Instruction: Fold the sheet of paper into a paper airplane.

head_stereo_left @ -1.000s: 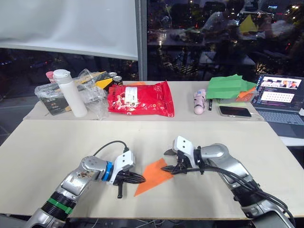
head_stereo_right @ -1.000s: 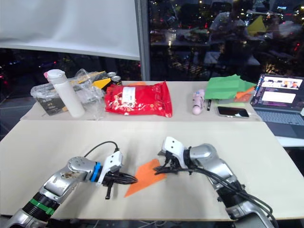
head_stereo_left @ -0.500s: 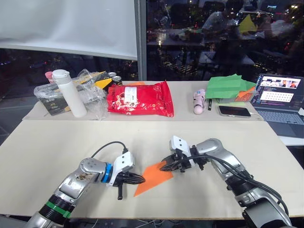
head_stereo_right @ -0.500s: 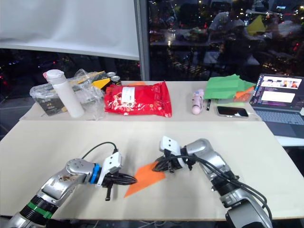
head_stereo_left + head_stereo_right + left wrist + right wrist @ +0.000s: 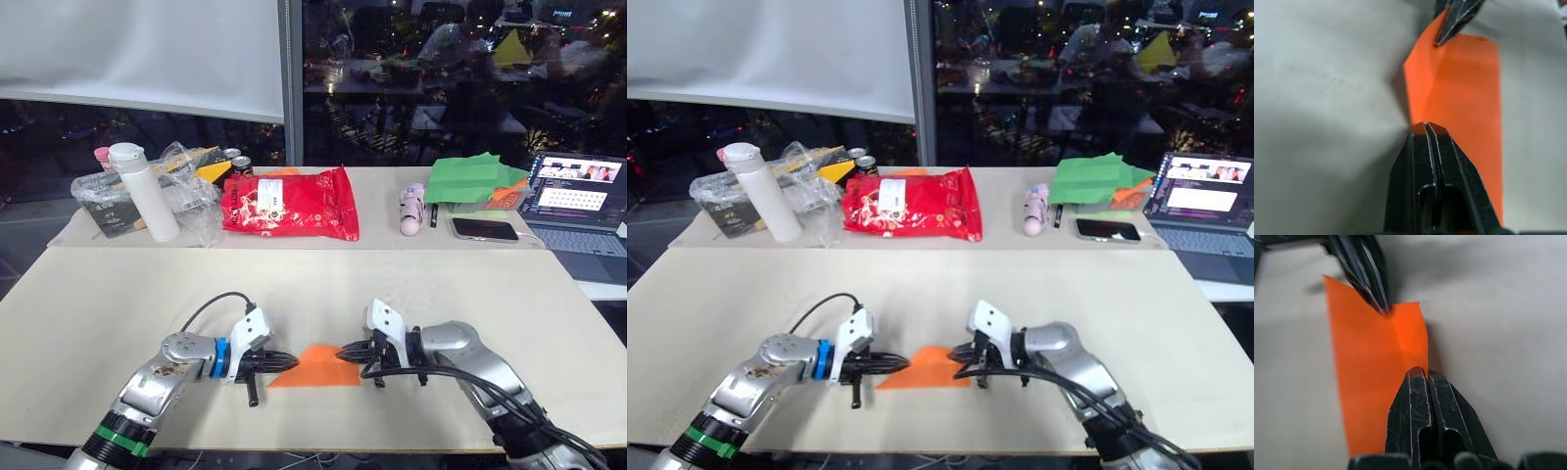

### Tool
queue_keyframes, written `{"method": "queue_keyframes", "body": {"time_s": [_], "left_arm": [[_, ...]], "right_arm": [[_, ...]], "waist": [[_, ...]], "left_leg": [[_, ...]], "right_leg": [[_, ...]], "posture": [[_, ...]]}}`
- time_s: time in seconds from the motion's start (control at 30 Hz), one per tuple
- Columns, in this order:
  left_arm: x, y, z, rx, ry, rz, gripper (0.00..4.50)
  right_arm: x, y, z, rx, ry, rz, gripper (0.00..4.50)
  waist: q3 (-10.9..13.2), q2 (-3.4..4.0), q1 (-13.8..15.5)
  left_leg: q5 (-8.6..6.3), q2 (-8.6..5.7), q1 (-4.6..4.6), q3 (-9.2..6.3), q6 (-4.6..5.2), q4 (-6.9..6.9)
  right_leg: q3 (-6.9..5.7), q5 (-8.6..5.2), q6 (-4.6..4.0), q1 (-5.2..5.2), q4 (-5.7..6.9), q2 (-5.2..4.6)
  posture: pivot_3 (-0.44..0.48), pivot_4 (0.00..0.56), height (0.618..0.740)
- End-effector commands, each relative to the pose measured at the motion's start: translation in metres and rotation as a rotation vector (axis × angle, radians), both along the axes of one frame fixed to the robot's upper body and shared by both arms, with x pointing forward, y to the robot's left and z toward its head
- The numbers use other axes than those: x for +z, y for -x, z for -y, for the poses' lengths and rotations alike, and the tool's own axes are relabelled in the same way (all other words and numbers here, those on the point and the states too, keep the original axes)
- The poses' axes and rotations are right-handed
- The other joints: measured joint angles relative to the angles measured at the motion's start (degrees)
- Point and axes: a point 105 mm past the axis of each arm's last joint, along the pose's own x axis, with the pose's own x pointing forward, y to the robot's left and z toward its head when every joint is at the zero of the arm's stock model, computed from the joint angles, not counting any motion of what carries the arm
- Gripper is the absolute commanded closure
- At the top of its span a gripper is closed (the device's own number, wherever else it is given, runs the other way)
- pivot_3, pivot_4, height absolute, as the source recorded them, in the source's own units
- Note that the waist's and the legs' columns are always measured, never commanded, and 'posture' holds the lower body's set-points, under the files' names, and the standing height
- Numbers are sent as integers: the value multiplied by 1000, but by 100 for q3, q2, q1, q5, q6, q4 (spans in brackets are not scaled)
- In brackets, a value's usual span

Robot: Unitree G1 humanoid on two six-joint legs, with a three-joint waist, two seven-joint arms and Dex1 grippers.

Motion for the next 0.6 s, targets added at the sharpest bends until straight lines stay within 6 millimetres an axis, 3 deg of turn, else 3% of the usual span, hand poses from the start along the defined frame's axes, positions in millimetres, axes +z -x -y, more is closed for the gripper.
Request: {"method": "queue_keyframes", "body": {"time_s": [0.03,0.33,0.47,0.6], "left_arm": [[-5,1,-5,18,-25,-18,4500],[1,-8,-5,22,-7,-5,4500],[11,-20,-20,83,13,0,4500],[24,-36,-47,162,4,17,4500]], "right_arm": [[21,-9,11,-100,-21,91,4494],[29,-6,12,-126,-15,156,4494],[29,-1,7,-86,-15,152,4494],[29,3,3,-63,-10,154,4494]], "waist": [[1,-2,15],[1,-3,22],[3,-6,38],[6,-11,14]], "left_leg": [[0,0,1,0,0,2],[0,0,1,0,-1,1],[0,0,-2,0,0,3],[0,2,-6,0,0,-2]], "right_leg": [[0,0,0,-5,-2,0],[0,-1,-2,-11,-4,0],[0,-1,-2,-11,-4,0],[-1,0,0,-11,1,1]], "posture": [[0,150,712],[0,150,712],[0,150,712],[0,150,712]]}}
